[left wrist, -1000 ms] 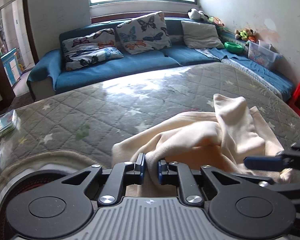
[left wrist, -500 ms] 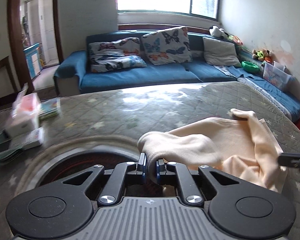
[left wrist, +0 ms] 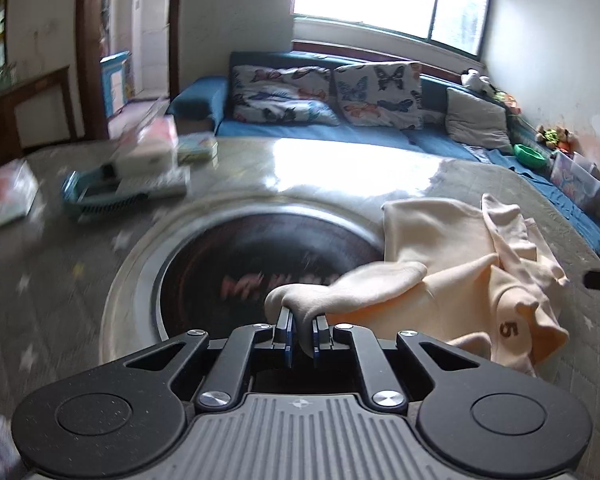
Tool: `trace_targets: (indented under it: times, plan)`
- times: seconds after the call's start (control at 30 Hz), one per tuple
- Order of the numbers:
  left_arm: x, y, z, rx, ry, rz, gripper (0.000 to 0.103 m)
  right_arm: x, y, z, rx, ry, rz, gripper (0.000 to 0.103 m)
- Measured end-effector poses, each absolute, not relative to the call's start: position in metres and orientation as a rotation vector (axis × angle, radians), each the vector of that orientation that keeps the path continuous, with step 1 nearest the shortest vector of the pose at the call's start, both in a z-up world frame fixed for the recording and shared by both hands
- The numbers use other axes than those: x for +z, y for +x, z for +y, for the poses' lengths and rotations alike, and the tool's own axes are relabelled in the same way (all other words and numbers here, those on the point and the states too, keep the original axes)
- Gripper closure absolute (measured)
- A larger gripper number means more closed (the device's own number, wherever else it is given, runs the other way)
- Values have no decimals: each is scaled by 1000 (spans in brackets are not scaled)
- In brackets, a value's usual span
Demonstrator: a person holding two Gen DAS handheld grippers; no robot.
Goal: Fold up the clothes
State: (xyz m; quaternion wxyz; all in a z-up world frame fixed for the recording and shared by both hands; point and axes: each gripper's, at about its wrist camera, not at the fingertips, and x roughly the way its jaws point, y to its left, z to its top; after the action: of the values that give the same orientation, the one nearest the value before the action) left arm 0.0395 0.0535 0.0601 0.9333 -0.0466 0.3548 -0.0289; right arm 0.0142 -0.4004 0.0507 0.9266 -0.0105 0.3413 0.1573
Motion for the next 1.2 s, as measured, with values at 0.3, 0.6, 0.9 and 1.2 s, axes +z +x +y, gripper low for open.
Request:
trace_targets:
  times: [0.3,0.6,0.9,1.2]
  plan:
    - [45,15,67,-33,-153,752,93,16,53,-360,393,44,784,72]
    - [46,5,75,-14,-157,751,93,9,45,-352,401,33,814,99]
    - [53,-23,93,23,-147,736,95,40,-7,-398,340,1,741,99]
    - [47,-41,104,26,-123,779,94,21,-62,-443,236,4,815,99]
